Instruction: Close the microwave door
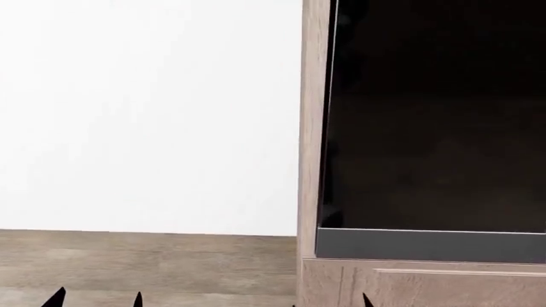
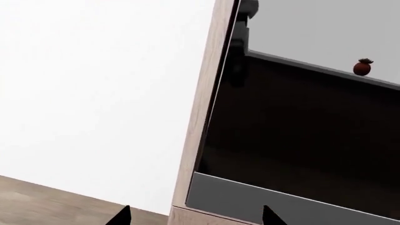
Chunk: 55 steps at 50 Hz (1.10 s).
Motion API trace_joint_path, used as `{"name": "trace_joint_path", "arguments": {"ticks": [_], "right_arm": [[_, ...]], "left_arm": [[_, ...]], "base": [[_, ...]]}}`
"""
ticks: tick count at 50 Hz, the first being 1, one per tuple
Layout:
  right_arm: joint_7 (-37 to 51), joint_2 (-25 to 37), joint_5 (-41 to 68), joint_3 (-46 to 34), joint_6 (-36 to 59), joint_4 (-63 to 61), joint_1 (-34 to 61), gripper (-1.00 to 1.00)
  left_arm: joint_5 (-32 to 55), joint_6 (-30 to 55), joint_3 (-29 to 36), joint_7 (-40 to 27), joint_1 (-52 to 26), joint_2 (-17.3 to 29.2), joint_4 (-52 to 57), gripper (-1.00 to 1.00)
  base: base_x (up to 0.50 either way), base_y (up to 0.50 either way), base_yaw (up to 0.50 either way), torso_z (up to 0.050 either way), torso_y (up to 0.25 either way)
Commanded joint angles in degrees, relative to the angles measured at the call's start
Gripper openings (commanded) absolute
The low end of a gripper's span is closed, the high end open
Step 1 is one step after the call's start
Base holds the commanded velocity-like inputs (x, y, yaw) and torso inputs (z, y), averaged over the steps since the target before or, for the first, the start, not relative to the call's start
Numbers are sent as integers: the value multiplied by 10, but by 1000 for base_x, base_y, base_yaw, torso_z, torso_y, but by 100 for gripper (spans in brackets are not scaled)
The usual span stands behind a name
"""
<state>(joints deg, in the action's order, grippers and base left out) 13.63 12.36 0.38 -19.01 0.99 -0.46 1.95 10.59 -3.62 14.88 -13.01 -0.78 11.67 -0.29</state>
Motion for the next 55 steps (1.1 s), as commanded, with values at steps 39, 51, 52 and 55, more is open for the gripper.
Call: {"name": "trace_joint_path", "arguments": {"ticks": [39, 51, 52, 55], "right_arm": [[15, 32, -285, -81, 112, -371, 35, 100], [9, 28, -311, -95, 128, -382, 39, 100], [9, 27, -314, -96, 131, -382, 40, 100], [9, 26, -312, -97, 131, -383, 39, 100]], "left_arm": [[12, -5, 10, -12, 1, 11, 9, 100], [12, -6, 16, -15, 0, 14, 10, 100], [12, -8, 16, -14, 0, 14, 7, 100], [12, -24, 15, -11, -1, 13, -9, 100]], "base": [[18, 0, 0, 0, 0], [498, 0, 0, 0, 0], [500, 0, 0, 0, 0], [500, 0, 0, 0, 0]]}}
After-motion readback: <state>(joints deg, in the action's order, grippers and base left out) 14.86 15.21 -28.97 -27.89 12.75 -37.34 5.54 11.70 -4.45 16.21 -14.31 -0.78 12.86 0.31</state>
